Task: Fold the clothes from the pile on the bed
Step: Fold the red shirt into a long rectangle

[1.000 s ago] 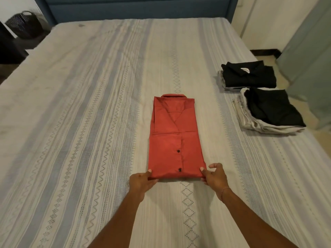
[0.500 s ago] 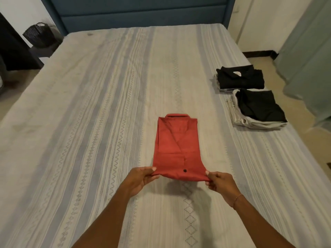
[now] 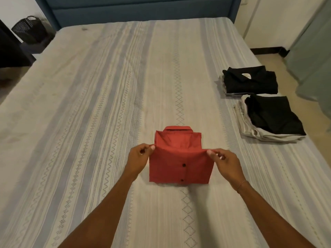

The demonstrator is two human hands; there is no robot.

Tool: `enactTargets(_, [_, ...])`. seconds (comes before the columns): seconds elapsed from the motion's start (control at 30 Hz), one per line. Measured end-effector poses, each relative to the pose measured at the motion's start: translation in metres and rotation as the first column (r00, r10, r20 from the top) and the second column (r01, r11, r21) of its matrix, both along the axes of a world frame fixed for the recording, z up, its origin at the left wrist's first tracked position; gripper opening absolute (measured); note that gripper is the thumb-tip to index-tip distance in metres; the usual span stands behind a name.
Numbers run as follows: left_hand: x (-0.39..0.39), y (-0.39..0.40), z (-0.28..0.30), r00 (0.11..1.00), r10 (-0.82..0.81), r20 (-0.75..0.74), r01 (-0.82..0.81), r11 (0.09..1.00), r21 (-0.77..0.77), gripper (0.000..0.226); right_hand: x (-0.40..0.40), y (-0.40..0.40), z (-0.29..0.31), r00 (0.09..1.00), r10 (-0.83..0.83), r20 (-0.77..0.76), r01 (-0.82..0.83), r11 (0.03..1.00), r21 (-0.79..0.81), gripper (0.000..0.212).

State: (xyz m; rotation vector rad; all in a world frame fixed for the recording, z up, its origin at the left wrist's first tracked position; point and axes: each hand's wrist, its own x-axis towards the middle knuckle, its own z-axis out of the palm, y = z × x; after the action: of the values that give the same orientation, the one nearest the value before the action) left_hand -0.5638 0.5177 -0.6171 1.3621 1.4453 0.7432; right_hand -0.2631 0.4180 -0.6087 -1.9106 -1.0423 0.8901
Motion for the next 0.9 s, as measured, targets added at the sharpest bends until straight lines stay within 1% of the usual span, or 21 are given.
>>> enactTargets(0.07, [0.016, 0.024, -0.011, 0.998, 0.012, -0.056, -0.007, 0.996, 0.093, 0.029, 0.007, 0.031, -0.013, 1.0, -0.018, 0.008, 0.018, 0.999, 0.043, 0.02])
enactTargets(0.13, [0.033, 0.048, -0.026, 0.991, 0.062, -0.119, -0.039, 0.982, 0.182, 0.032, 0.011, 0.063, -0.028, 1.0, -0.018, 0.007, 0.017, 0.997, 0.073, 0.025])
enactTargets(0.2, [0.049, 0.068, -0.043, 0.973, 0.122, -0.197, -0.069, 0.964, 0.258, 0.032, 0.012, 0.092, -0.043, 0.998, -0.027, 0.064, 0.02, 0.995, 0.102, 0.028])
enactTargets(0.27, [0.062, 0.087, -0.06, 0.942, 0.19, -0.277, -0.107, 0.952, 0.288, 0.032, 0.011, 0.118, -0.057, 0.986, -0.038, 0.165, 0.017, 0.991, 0.13, 0.029])
enactTargets(0.33, [0.072, 0.102, -0.073, 0.911, 0.238, -0.337, -0.14, 0.947, 0.291, 0.033, 0.009, 0.14, -0.071, 0.962, -0.032, 0.271, -0.003, 0.992, 0.13, 0.032])
enactTargets(0.43, [0.083, 0.126, -0.099, 0.85, 0.261, -0.457, -0.154, 0.954, 0.258, 0.035, 0.015, 0.172, -0.104, 0.933, -0.018, 0.36, -0.008, 0.998, 0.07, 0.036])
enactTargets(0.53, [0.085, 0.134, -0.12, 0.777, 0.21, -0.593, -0.103, 0.972, 0.21, 0.033, 0.02, 0.189, -0.129, 0.92, 0.008, 0.392, 0.009, 0.999, -0.042, 0.034])
enactTargets(0.6, [0.084, 0.135, -0.128, 0.736, 0.172, -0.654, -0.086, 0.983, 0.162, 0.029, 0.019, 0.191, -0.142, 0.915, 0.014, 0.404, 0.029, 0.995, -0.099, 0.03])
enactTargets(0.63, [0.085, 0.134, -0.13, 0.719, 0.165, -0.675, -0.088, 0.985, 0.147, 0.028, 0.016, 0.19, -0.146, 0.908, -0.007, 0.42, 0.053, 0.994, -0.097, 0.028])
enactTargets(0.67, [0.086, 0.132, -0.129, 0.697, 0.17, -0.697, -0.079, 0.984, 0.161, 0.028, 0.013, 0.187, -0.146, 0.882, -0.037, 0.47, 0.073, 0.996, -0.059, 0.026])
enactTargets(0.7, [0.089, 0.129, -0.13, 0.663, 0.181, -0.726, -0.027, 0.976, 0.218, 0.033, 0.007, 0.184, -0.146, 0.835, -0.064, 0.547, 0.078, 0.997, -0.002, 0.027])
enactTargets(0.73, [0.092, 0.125, -0.13, 0.633, 0.184, -0.752, 0.065, 0.955, 0.289, 0.041, 0.0, 0.18, -0.145, 0.78, -0.083, 0.62, 0.061, 0.997, 0.056, 0.03])
enactTargets(0.77, [0.094, 0.119, -0.129, 0.616, 0.16, -0.771, 0.19, 0.92, 0.343, 0.048, -0.01, 0.175, -0.142, 0.742, -0.085, 0.665, 0.015, 0.994, 0.111, 0.033])
enactTargets(0.8, [0.097, 0.113, -0.13, 0.613, 0.096, -0.784, 0.319, 0.878, 0.357, 0.053, -0.021, 0.17, -0.14, 0.725, -0.051, 0.687, -0.054, 0.99, 0.131, 0.037])
enactTargets(0.83, [0.097, 0.108, -0.133, 0.612, 0.007, -0.791, 0.42, 0.844, 0.333, 0.057, -0.032, 0.165, -0.139, 0.713, 0.017, 0.701, -0.128, 0.986, 0.106, 0.042])
enactTargets(0.9, [0.094, 0.101, -0.144, 0.583, -0.144, -0.8, 0.529, 0.815, 0.238, 0.063, -0.049, 0.157, -0.147, 0.687, 0.195, 0.7, -0.225, 0.973, -0.051, 0.053])
